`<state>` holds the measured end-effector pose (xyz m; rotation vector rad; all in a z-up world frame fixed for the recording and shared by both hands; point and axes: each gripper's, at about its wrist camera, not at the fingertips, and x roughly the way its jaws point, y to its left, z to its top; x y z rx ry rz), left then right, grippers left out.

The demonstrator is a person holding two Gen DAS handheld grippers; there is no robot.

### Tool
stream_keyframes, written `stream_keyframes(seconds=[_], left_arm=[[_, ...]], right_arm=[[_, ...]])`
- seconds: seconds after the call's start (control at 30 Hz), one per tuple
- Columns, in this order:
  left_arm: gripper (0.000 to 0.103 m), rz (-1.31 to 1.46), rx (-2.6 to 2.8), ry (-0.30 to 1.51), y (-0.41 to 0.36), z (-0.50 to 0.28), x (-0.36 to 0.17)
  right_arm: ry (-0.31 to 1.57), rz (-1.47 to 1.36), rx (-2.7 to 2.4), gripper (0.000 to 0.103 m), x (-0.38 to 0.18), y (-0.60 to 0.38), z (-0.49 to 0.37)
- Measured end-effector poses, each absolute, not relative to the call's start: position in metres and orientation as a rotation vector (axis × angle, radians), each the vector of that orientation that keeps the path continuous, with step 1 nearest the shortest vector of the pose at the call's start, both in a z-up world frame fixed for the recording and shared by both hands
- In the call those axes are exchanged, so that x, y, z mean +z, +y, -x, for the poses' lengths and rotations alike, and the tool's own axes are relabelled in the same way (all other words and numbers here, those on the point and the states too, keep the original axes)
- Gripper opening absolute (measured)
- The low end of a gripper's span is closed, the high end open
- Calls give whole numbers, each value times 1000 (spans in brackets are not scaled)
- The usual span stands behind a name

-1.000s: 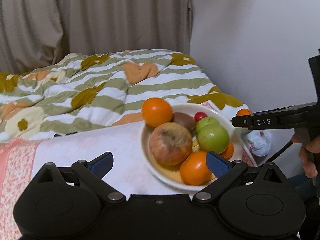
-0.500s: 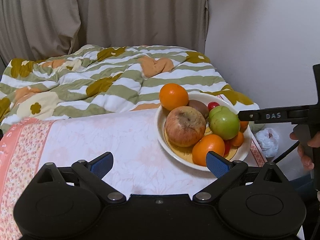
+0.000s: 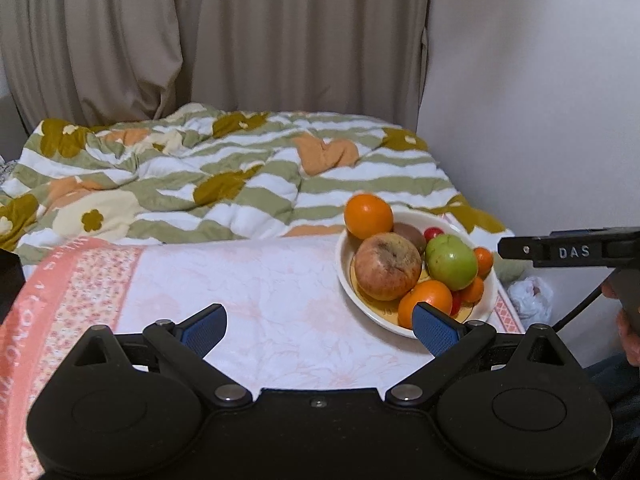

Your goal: Organize fruits

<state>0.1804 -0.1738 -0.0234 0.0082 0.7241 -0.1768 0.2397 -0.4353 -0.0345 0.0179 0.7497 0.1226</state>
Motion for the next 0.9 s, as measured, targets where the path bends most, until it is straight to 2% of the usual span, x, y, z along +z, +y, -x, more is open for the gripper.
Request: stream_keyframes(seconds=[0.43, 0.9], left_arm=[[103, -28, -153, 594, -107, -113, 29], [103, -74, -95, 594, -53, -68, 36]], right_arm=[[661, -6, 85, 103, 43, -349, -124], [686, -6, 17, 103, 41, -295, -57]])
